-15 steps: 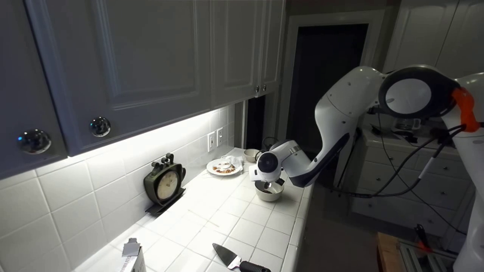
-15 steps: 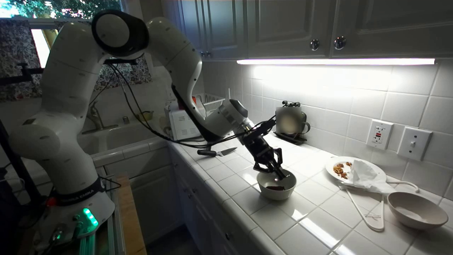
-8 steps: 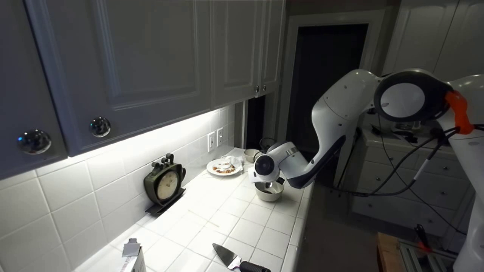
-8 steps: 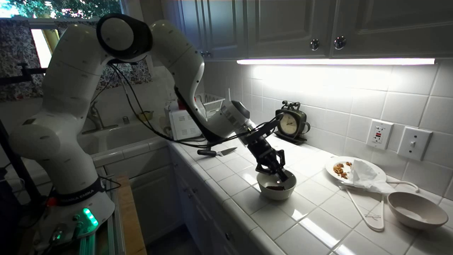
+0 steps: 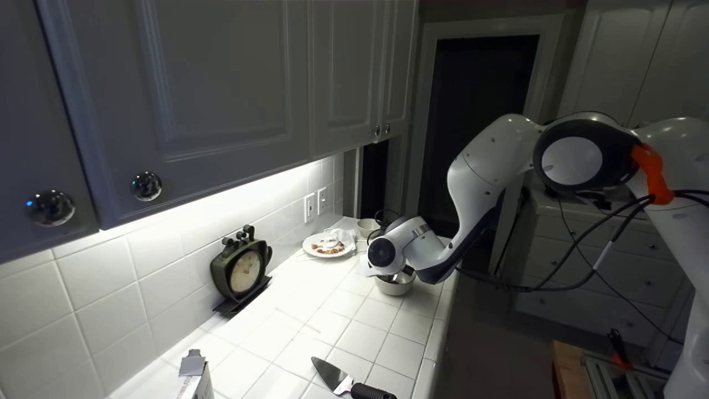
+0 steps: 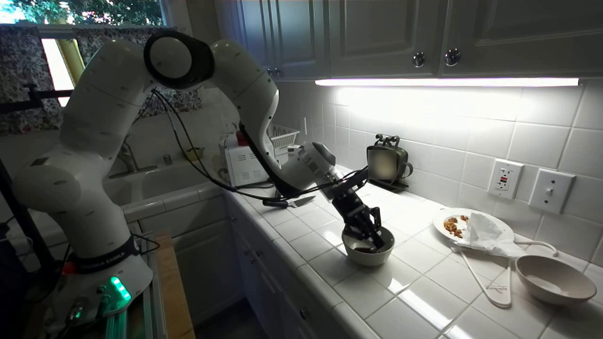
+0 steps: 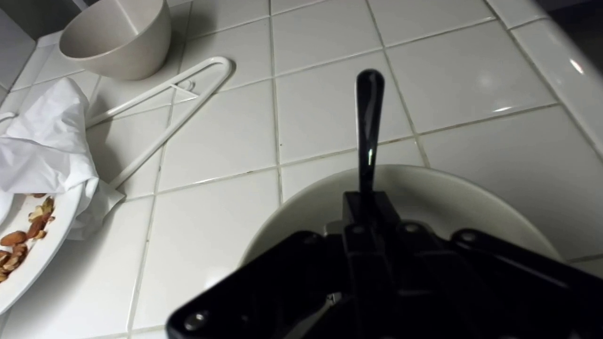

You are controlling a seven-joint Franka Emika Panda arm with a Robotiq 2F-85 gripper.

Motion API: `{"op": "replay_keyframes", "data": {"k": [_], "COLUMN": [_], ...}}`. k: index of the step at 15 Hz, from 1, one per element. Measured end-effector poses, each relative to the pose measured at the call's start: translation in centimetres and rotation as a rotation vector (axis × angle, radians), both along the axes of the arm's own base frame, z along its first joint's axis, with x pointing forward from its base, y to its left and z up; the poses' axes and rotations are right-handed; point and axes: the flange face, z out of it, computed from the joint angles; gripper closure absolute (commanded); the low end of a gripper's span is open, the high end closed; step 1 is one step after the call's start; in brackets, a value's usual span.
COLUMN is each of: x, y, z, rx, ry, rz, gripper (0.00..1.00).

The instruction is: Use the silver spoon to remove some objects from the grey bowl.

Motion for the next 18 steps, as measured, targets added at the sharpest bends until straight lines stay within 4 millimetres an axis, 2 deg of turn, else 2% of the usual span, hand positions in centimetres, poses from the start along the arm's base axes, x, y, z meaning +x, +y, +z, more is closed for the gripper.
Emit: {"op": "replay_keyframes", "data": {"k": [7,13,18], "x": [1.1,1.6,1.7], "y": [-0.5,0.0,0.2], "z": [-0.2,-2.1,-2.6], "rx": [-0.049,-0.076,-0.082], "ry": [0.026,0.059,0.09], "rz": [0.013,0.046,0.064], "gripper": [0.98,0.98,0.98]}}
